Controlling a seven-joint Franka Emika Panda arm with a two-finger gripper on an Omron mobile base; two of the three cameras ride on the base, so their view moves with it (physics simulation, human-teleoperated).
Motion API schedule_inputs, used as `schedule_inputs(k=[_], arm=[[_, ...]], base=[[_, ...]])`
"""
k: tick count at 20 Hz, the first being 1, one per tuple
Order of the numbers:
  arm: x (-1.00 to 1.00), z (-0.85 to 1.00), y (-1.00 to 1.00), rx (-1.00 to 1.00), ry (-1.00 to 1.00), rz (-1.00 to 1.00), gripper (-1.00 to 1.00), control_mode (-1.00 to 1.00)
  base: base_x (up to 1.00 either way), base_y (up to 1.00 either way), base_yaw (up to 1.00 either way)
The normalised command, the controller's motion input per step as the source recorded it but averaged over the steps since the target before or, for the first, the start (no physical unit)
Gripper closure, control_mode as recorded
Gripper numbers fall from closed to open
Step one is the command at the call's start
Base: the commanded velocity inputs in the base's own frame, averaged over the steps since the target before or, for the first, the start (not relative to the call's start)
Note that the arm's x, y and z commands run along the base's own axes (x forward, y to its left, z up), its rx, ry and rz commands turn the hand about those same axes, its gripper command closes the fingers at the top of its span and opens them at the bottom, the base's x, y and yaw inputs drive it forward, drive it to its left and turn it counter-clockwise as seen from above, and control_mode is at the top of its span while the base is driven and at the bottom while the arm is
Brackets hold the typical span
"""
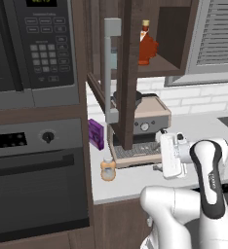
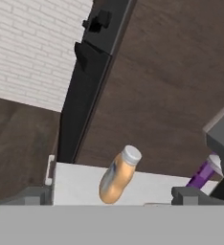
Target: Put the shaker and condiment bottle from the counter next to their counterparts in the cabinet.
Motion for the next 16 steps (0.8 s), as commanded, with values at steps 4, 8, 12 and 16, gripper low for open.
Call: schedule_inputs(k=[4, 8, 12, 16], arm=[[0.12, -0.64, 0.30, 0.00, 0.00, 0.00, -1.00, -1.00], [0.17, -0.62, 0.31, 0.00, 0.00, 0.00, -1.00, -1.00], [0.27, -0.63, 0.33, 0.00, -0.02, 0.00, -1.00, -1.00], [0.28, -0.75, 0.35, 0.00, -0.11, 0.00, -1.00, -1.00]], base=[[0.00, 0.00, 0.00], [0.00, 0.00, 0.00], [0.00, 0.00, 0.00], [0.00, 0.00, 0.00]])
